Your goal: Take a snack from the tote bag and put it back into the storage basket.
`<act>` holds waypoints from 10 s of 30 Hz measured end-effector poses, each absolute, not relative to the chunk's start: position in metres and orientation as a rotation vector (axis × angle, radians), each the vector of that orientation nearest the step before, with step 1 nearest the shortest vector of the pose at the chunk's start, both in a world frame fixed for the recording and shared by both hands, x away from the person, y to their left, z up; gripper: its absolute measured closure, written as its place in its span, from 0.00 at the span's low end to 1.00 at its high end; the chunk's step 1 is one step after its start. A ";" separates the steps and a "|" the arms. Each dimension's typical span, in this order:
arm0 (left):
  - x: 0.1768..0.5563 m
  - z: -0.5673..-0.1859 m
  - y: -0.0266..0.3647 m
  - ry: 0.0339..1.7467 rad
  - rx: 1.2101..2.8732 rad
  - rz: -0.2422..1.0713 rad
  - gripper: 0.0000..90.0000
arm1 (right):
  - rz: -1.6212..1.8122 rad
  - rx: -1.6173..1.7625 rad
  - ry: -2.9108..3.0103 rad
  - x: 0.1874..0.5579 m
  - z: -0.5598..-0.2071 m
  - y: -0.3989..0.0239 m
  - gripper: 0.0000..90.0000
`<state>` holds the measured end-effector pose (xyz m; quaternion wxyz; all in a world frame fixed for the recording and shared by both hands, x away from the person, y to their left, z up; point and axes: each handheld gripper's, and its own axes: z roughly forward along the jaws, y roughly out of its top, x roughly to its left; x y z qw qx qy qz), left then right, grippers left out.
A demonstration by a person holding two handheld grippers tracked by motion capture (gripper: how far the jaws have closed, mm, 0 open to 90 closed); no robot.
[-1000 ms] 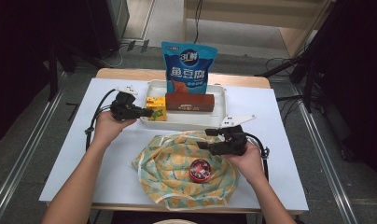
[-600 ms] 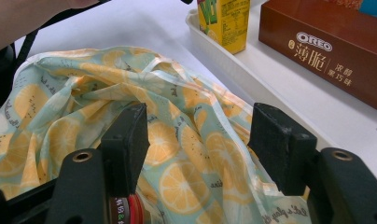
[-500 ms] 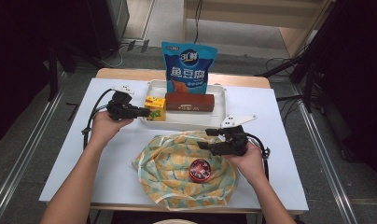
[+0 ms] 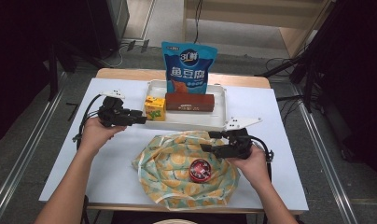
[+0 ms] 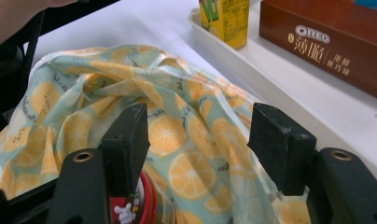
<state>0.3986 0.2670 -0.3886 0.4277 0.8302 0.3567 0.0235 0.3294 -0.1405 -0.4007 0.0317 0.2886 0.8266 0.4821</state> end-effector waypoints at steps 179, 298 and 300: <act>0.377 -0.394 0.264 0.835 2.066 0.009 0.45 | 1.416 0.854 2.592 0.302 -0.394 -0.121 0.28; 0.354 -0.395 0.284 0.862 2.034 0.042 0.45 | 1.311 1.099 2.438 0.449 -0.384 -0.138 0.28; 0.354 -0.395 0.285 0.862 2.036 0.042 0.45 | 1.304 1.108 2.438 0.451 -0.385 -0.138 0.28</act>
